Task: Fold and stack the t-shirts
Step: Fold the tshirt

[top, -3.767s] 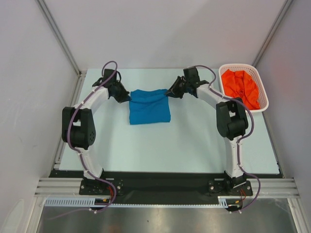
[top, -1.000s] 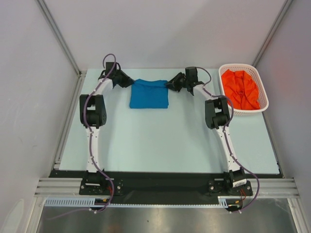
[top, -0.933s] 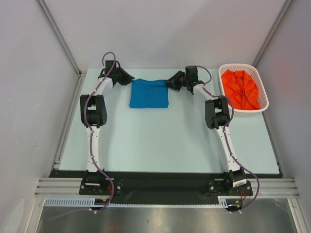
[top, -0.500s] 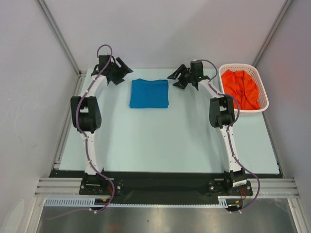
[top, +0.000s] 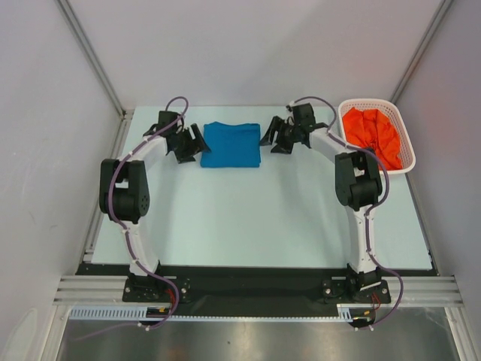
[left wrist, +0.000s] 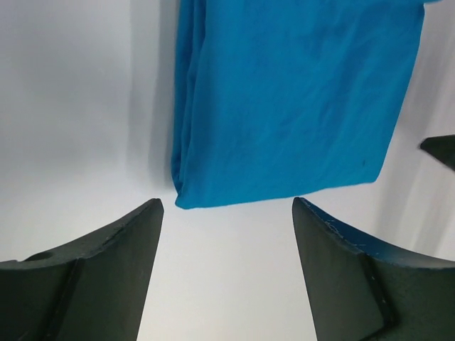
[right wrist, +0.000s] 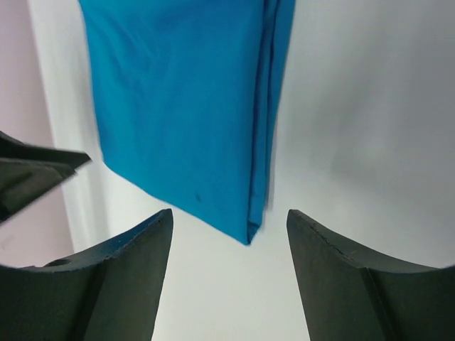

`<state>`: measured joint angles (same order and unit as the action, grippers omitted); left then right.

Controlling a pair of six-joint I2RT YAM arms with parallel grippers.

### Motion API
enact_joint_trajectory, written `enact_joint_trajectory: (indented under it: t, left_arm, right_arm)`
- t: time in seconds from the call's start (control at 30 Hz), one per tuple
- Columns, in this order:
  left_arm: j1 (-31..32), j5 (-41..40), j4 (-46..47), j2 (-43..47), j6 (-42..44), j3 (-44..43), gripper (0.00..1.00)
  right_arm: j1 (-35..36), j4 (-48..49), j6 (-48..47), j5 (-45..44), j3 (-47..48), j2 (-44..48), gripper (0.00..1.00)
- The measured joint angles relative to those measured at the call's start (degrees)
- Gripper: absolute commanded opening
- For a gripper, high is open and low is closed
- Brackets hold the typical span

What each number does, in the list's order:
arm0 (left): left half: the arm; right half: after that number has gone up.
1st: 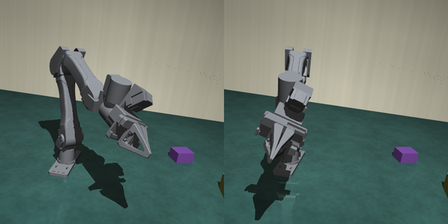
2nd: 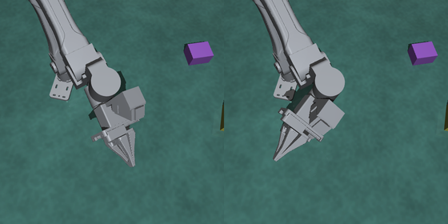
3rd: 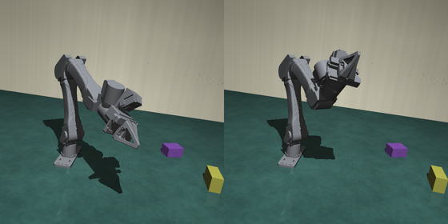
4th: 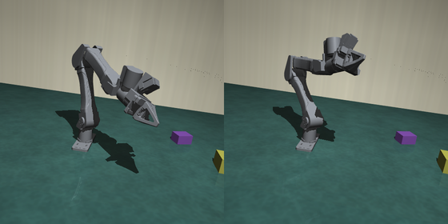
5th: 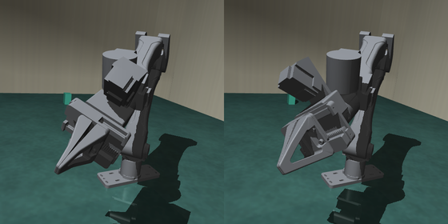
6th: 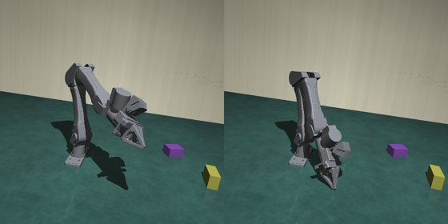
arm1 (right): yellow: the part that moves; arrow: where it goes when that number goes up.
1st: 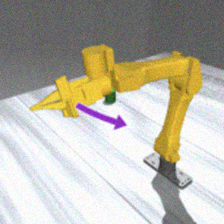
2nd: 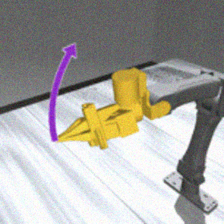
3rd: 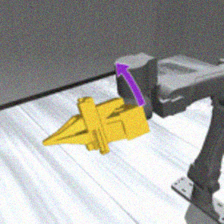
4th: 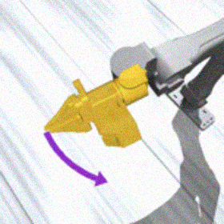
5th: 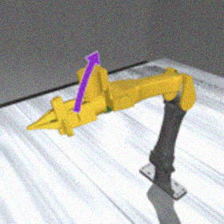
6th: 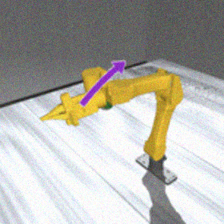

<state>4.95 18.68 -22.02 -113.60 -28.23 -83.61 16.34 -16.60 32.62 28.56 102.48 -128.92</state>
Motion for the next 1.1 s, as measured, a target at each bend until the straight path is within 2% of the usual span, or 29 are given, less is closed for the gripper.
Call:
enact_joint_trajectory:
  t: [0.13, 0.27, 0.6, 0.73, 0.9, 0.93, 0.97, 1.03, 1.1]
  left_arm:
    - [0.0, 1.4, -0.1, 0.0, 1.4, 0.3, 0.78]
    - [0.0, 2.6, 0.5, -0.7, 1.9, 0.2, 0.68]
    - [0.0, 4.0, -0.8, -5.4, 2.6, 0.2, 0.55]
    - [0.0, 5.3, -0.6, -6.2, 2.3, 0.3, 0.44]
    - [0.0, 6.1, 0.1, -6.2, 2.2, 0.4, 0.38]
    - [0.0, 6.0, 0.0, -6.2, 2.2, 0.4, 0.41]
    - [0.0, 6.0, 0.1, -6.2, 2.3, 0.4, 0.49]
    - [0.0, 5.9, 0.0, -6.2, 2.5, 0.4, 0.73]
    - [0.0, 6.0, 0.1, -6.1, 2.1, 0.2, 0.76]
  right_arm:
    - [2.4, -1.2, -1.6, 0.0, -3.8, 0.0, 0.71]
    - [3.7, -1.8, -2.4, -0.1, -3.9, -0.3, 0.65]
    - [3.4, -2.0, -2.8, -1.1, -3.8, -1.0, 0.62]
    - [3.5, -1.2, -2.8, -0.3, -3.8, -1.9, 0.55]
    - [3.5, 0.1, -1.6, 1.5, -3.7, -3.3, 0.52]
    - [3.5, 0.5, -1.2, 1.8, -3.7, -3.5, 0.51]
    - [3.5, 0.9, -0.8, 2.1, -3.7, -3.7, 0.51]
    - [3.6, 1.6, -0.2, 2.4, -3.7, -3.9, 0.51]
    - [3.6, 1.8, 0.4, 2.6, -3.1, -4.4, 0.52]
